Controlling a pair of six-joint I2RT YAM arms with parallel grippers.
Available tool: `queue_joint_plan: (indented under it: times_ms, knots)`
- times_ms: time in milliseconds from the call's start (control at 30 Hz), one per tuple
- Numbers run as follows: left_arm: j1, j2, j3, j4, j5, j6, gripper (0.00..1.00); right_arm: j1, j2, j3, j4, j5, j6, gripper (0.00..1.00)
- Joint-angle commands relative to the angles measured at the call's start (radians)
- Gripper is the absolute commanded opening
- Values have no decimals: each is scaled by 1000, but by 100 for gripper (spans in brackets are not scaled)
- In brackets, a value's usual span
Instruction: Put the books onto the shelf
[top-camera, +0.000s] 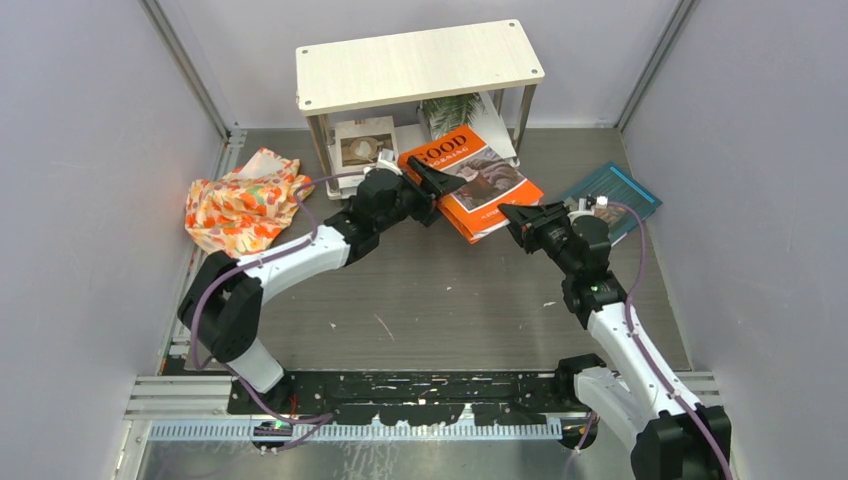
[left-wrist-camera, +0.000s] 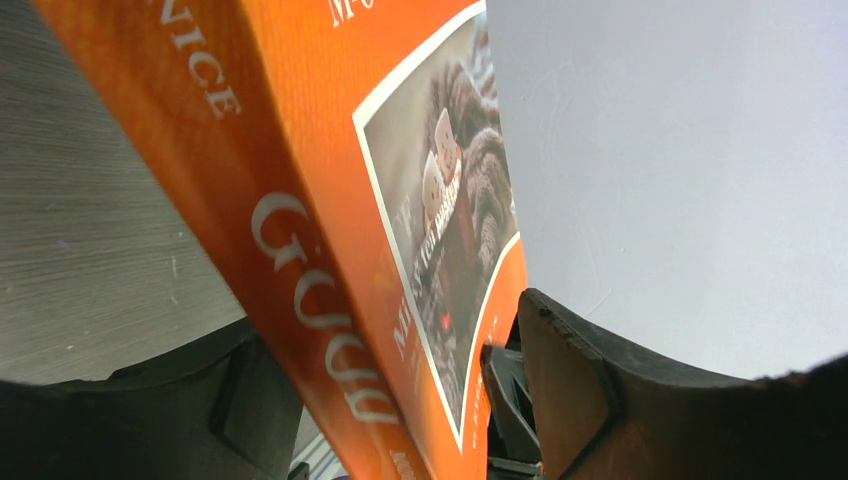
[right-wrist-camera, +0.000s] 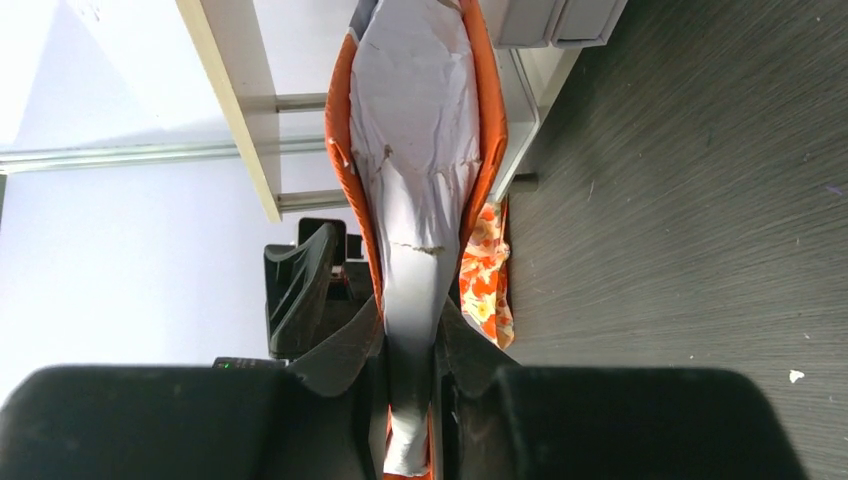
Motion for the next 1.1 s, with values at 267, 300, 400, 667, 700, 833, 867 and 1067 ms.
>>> queue_joint_plan:
  times_ms: [267,300,400,667,700,833,867,1067]
  knots:
    - [46,-218,-93,-162,-44,142,85,5,75,-48,328,86,77,15]
    - [53,-232,-105,-180,-44,150,85,5,90,-47,349,87,83,15]
    - [69,-281,-140,-217,-45,166,86,6,131,-39,397,103,91,15]
    - [82,-452,-203,-361,-40,266,86,49,258,16,491,216,42,15]
    - [82,-477,-209,-382,-37,282,86,57,275,20,508,237,28,15]
    - [83,-576,-234,-475,-36,346,87,110,356,41,603,370,-23,16]
    - [81,-597,-237,-497,-32,358,87,115,385,45,657,388,-26,16]
    - [84,-690,-236,-617,-7,437,87,137,538,107,787,475,-50,16]
